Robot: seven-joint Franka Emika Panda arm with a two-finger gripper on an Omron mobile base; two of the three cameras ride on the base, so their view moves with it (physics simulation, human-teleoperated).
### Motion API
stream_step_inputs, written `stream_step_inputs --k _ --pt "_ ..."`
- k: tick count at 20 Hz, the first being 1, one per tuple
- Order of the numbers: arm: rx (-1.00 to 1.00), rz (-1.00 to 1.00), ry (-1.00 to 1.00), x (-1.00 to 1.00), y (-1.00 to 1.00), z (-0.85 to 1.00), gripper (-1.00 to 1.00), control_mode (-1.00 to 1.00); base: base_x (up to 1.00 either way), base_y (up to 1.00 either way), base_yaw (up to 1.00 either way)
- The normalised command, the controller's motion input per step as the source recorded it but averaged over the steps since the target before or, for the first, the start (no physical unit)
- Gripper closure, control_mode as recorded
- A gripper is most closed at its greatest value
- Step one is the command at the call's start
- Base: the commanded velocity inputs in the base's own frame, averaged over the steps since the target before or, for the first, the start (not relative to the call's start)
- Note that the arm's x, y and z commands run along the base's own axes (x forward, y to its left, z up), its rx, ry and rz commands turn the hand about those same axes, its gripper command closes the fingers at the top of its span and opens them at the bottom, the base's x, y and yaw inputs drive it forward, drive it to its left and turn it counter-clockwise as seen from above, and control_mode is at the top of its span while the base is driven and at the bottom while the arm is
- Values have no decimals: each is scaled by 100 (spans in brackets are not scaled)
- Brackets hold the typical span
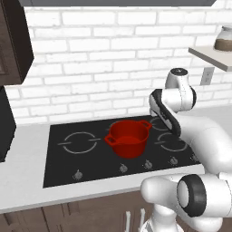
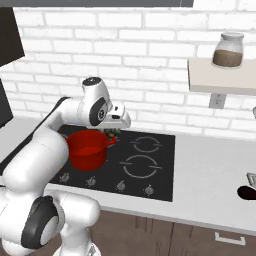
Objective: Put the avocado and cucumber in the pot. Retrieve the spatula and lightly stir the vegetables in the pot.
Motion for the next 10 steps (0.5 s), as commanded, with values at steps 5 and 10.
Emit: stream_step_inputs --k 5,10 --pt "-1 4 1 0 7 0 100 -100 0 0 0" --pt "0 5 0 0 63 0 100 -100 0 0 0"
